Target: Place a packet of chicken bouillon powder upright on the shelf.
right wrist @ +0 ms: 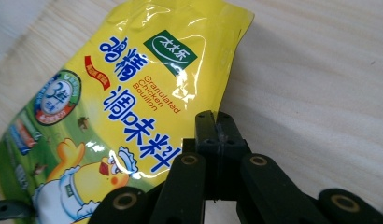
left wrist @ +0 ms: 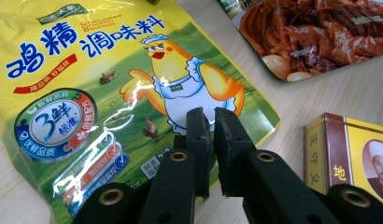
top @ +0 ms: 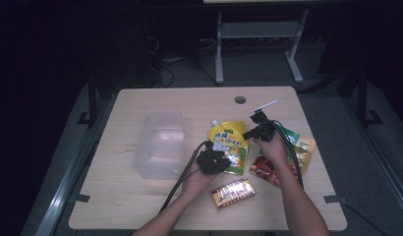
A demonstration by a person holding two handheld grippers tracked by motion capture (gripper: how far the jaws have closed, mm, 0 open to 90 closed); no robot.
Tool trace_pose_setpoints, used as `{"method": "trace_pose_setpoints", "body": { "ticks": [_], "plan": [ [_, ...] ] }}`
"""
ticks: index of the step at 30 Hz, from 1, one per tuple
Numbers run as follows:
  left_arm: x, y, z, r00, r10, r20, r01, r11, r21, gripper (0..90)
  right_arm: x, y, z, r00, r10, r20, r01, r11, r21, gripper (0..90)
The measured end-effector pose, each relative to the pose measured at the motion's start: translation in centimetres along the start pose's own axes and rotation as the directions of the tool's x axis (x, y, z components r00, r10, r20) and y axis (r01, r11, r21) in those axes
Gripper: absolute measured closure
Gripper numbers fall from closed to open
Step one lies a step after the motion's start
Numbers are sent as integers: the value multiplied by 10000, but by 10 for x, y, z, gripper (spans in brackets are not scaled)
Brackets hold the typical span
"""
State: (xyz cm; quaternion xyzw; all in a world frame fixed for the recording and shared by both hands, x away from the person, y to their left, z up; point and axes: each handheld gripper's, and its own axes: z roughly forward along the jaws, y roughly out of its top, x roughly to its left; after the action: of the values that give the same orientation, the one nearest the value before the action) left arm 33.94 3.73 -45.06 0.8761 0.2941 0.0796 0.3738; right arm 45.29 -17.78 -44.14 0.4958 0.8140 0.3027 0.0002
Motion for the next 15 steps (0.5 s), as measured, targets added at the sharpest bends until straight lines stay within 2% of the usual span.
{"method": "trace_pose_setpoints", "body": {
  "ticks": [1, 3, 4, 5, 8, 10, 11, 14, 15],
  "plan": [
    [1, 0, -2, 10000, 88, 20, -88, 9999, 84, 817, 1, 0, -2, 10000, -78, -14, 77, 10000, -46, 898],
    [-1, 0, -3, 10000, -49, 49, 49, 10000, -76, 807, 3, 1, -8, 9999, -153, -27, 153, 9996, -235, 899],
    [-1, 1, -5, 9999, 130, 27, -130, 9999, -22, 801, 3, 1, -11, 9998, -196, -99, 192, 9991, -370, 899],
    [-1, 1, -6, 9999, 97, 50, -97, 9999, -55, 789, 6, 2, -17, 9996, -246, -161, 237, 9982, -547, 899],
    [-2, 2, -11, 9999, 48, 126, -44, 9995, -320, 778, 10, 2, -25, 9991, -389, -155, 377, 9967, -718, 899],
    [-3, 3, -15, 9998, 6, 180, 4, 9986, -536, 778, 17, 2, -40, 9976, -683, -125, 666, 9917, -1097, 899],
    [-4, 3, -16, 9998, 16, 212, -3, 9981, -622, 778, 17, 2, -40, 9976, -683, -125, 666, 9917, -1097, 899],
    [-6, 3, -20, 9996, 140, 252, -122, 9976, -686, 771, 24, 0, -55, 9961, -860, -180, 824, 9853, -1494, 899],
    [-7, 3, -22, 9996, 126, 236, -107, 9969, -781, 759, 29, -1, -64, 9932, -1156, -139, 1119, 9804, -1620, 900]
  ]
}}
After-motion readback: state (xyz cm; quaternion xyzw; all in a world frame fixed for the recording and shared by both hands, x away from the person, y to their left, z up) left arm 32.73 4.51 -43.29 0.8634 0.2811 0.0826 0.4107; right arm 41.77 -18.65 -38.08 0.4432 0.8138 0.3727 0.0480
